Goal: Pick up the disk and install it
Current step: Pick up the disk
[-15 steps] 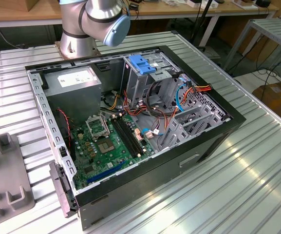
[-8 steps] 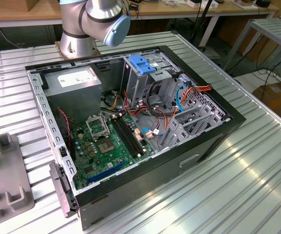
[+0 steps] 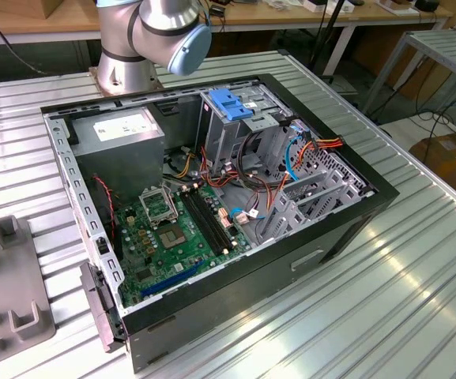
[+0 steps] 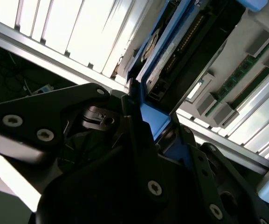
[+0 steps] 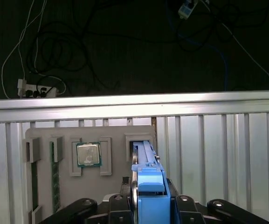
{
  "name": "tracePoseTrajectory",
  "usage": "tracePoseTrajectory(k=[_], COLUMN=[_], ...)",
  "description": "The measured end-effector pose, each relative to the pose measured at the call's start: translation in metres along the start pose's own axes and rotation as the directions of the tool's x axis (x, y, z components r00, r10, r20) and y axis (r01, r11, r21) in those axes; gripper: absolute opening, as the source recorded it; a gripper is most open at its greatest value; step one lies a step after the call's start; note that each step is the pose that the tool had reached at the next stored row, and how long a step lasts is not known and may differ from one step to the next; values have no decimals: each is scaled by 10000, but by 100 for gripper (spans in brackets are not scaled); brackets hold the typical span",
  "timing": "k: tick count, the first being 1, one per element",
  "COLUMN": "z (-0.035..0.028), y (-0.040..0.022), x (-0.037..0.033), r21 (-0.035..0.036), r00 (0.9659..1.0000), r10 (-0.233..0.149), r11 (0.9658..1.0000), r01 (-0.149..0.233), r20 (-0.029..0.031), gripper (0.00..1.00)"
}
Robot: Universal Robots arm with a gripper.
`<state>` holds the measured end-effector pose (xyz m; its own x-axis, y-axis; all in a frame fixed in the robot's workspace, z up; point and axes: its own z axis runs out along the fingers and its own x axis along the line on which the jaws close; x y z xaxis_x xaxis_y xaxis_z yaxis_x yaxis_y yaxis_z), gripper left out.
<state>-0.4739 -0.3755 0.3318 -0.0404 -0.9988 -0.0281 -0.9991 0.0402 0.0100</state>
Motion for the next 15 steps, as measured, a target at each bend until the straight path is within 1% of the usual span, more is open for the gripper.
tracePoseTrajectory(k=[4,6,7,8,13,15], z=[-140,-242,-265,-274,-274,-286], y=[2,2,3,3,3,3], x=[-4,-7,-7,-8,-8,-8], r21=[6,10,9,9,10,7], r00=[10000,10000,10000,10000,10000,10000], r10=[0,0,0,0,0,0], r11=[10000,10000,10000,10000,10000,10000], r01=[0,0,0,0,0,0], r20=[-6,-17,-19,-21,-21,-23], gripper=[37,37,37,37,37,37])
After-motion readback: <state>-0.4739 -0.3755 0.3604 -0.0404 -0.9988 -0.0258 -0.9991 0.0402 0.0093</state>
